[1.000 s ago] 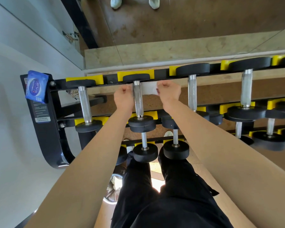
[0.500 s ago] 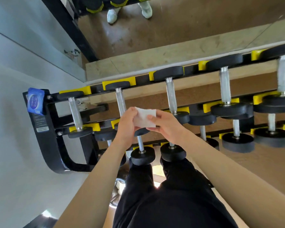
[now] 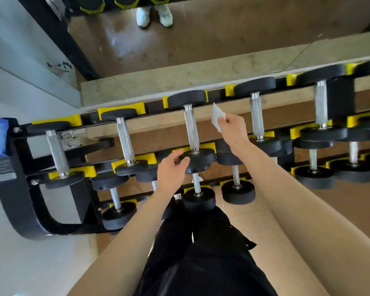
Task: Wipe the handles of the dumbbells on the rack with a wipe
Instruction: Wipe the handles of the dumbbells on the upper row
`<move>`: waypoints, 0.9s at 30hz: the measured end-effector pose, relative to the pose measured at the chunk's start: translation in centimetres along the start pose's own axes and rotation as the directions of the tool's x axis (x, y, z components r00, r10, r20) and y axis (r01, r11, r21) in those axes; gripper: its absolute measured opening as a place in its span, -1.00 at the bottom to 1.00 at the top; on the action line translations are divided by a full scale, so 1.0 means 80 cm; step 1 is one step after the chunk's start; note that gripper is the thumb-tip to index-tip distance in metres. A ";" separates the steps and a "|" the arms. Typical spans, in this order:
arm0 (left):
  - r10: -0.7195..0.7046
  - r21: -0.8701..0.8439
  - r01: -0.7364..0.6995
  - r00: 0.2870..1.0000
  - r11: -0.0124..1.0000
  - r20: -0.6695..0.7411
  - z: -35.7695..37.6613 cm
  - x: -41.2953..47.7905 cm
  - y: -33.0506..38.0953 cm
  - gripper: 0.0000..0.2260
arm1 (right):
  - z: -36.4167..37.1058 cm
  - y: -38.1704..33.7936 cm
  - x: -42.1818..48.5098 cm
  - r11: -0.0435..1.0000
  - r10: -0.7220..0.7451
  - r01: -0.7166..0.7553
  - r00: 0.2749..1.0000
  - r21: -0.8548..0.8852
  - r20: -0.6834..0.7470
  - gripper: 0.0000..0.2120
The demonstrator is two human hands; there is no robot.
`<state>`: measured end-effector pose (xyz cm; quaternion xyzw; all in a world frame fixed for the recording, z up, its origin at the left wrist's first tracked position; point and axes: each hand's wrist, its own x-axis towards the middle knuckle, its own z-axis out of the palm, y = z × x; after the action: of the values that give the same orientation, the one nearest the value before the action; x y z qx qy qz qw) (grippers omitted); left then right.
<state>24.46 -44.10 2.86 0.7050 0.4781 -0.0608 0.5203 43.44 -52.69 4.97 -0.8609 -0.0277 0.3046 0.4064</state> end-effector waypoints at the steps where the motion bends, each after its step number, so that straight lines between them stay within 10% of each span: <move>1: 0.038 0.055 -0.037 0.999 0.998 -0.013 0.000 0.004 -0.003 -0.68 | 0.015 -0.007 0.002 0.999 -0.029 0.030 1.000 -0.037 0.012 -0.64; 11: 0.166 0.173 -0.157 0.986 0.972 -0.033 -0.007 0.016 -0.018 -0.75 | 0.040 0.022 -0.044 0.815 -0.107 0.264 0.943 -0.515 0.314 -0.62; 16: 0.194 0.145 -0.189 0.981 0.971 -0.022 -0.006 0.018 -0.027 -0.73 | 0.028 -0.015 -0.037 0.824 -0.308 0.334 0.942 -0.458 0.132 -0.62; 18: 0.202 0.116 -0.198 0.979 0.973 -0.020 -0.006 0.018 -0.030 -0.73 | 0.037 -0.027 -0.031 0.710 -0.470 0.488 0.865 -0.507 0.175 -0.58; 22: 0.229 0.091 -0.227 0.973 0.970 -0.015 -0.003 0.013 -0.041 -0.73 | 0.055 0.008 -0.017 0.078 -0.445 0.700 0.661 -0.709 0.604 -0.50; 27: 0.205 0.013 -0.205 0.979 0.979 -0.012 0.003 0.016 -0.044 -0.74 | 0.043 0.021 -0.034 0.126 -0.424 0.754 0.629 -0.645 0.652 -0.57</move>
<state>22.65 -43.46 -0.38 0.7537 0.4060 -0.0051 0.5168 39.05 -52.29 3.46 -0.7863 -0.5896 0.1810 -0.0363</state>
